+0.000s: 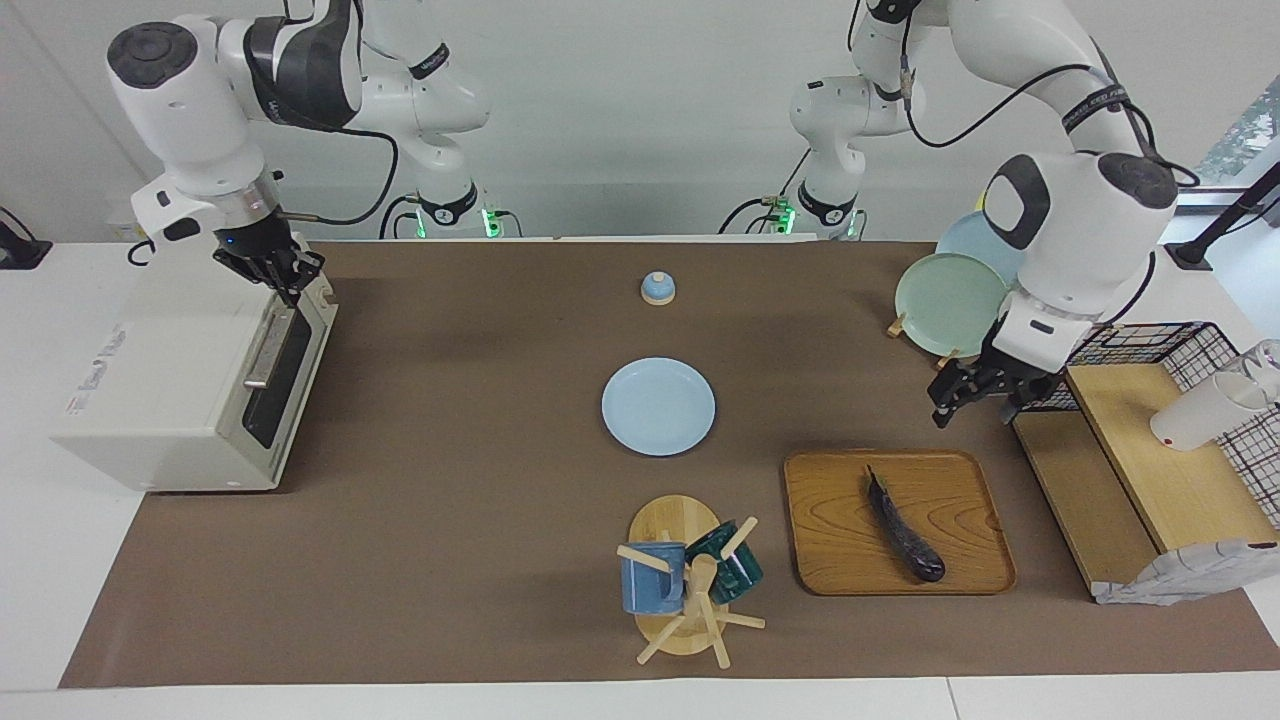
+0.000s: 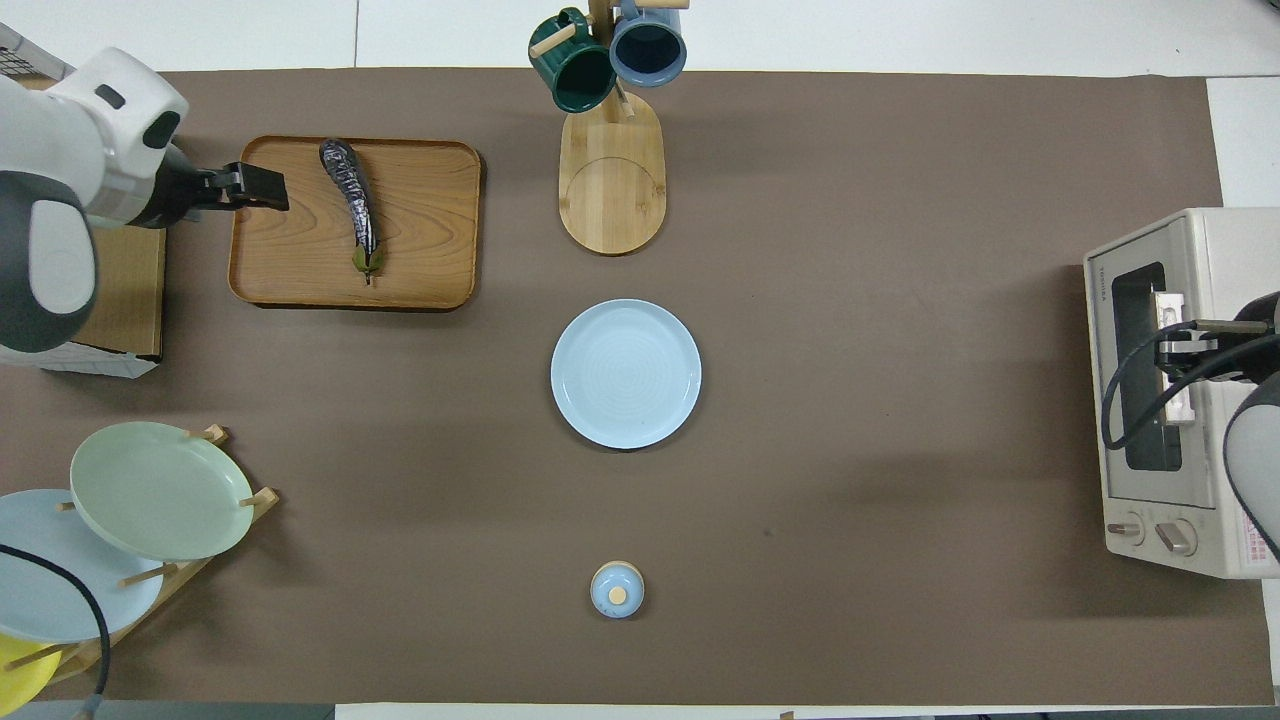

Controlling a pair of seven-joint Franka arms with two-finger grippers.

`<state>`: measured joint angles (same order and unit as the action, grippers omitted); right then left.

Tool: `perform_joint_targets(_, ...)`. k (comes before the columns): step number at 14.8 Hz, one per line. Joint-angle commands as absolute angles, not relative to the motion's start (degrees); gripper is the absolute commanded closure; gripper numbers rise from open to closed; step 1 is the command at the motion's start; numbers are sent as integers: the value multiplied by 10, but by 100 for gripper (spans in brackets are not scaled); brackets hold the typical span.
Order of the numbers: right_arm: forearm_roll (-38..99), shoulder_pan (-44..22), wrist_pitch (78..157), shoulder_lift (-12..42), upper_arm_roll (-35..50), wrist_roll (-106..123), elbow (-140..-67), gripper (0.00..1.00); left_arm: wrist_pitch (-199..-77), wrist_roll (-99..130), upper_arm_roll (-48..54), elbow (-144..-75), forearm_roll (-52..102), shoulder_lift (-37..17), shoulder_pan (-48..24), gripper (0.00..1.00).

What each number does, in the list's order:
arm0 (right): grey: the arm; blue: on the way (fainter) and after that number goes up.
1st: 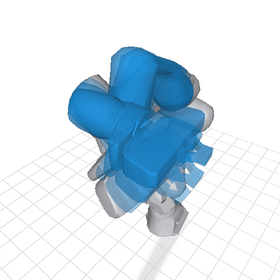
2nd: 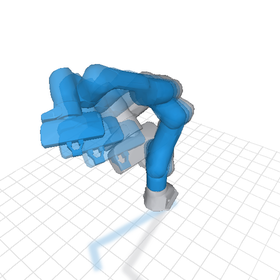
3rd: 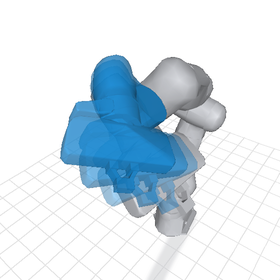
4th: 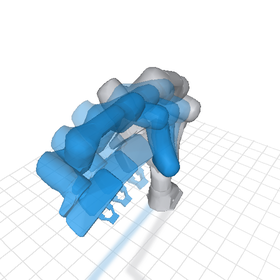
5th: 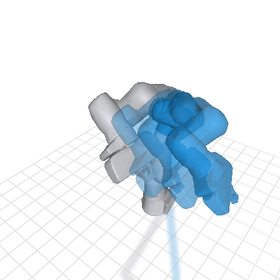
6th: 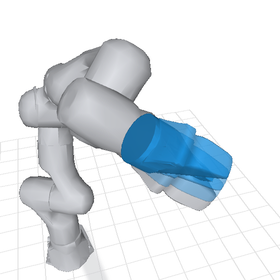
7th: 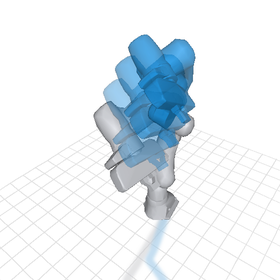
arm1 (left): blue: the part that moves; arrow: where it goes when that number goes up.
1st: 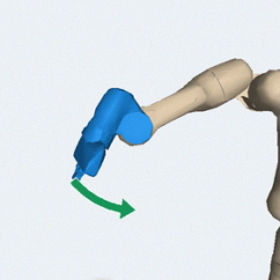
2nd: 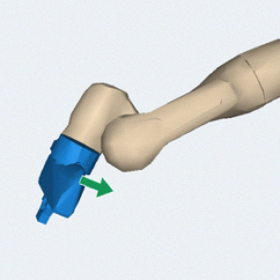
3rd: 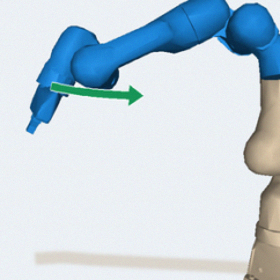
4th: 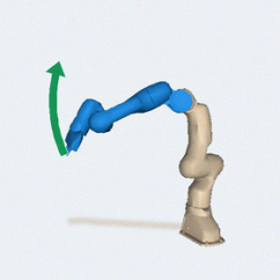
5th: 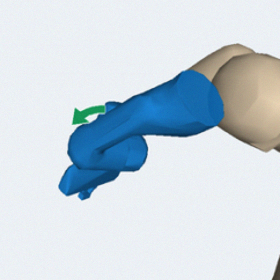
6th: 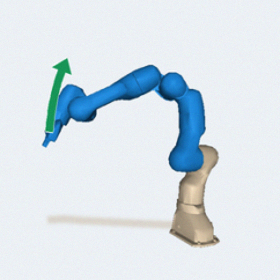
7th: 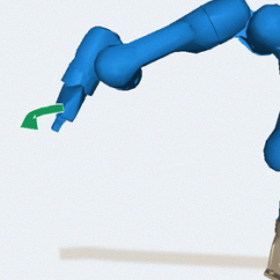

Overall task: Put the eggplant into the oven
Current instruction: 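Grasp the eggplant with the left gripper while the right gripper opens the oven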

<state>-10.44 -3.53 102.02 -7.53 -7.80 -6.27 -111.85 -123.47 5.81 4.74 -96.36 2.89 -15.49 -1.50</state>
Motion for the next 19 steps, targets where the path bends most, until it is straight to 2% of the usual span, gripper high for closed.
perform_joint_targets(1, -130, -33, 1065, -81, -75, -72, -1152, 100, -1308, 85, 45, -992, 21, -186, -35, 0)
perform_joint_targets(6, -151, -6, 1103, -61, -76, -5, -1166, 100, -1418, 140, 43, -1011, 18, -264, -69, 0)
perform_joint_targets(12, -153, 10, 1146, -61, -76, 25, -1206, 100, -1421, 146, 35, -1011, 5, -279, -70, 0)
perform_joint_targets(16, -150, 3, 1164, -53, -76, 20, -1216, 100, -1469, 178, 34, -1011, 5, -294, -69, 0)
perform_joint_targets(19, -142, 0, 1184, -36, -75, 19, -1216, 100, -1470, 178, 34, -986, 5, -305, -66, 0)
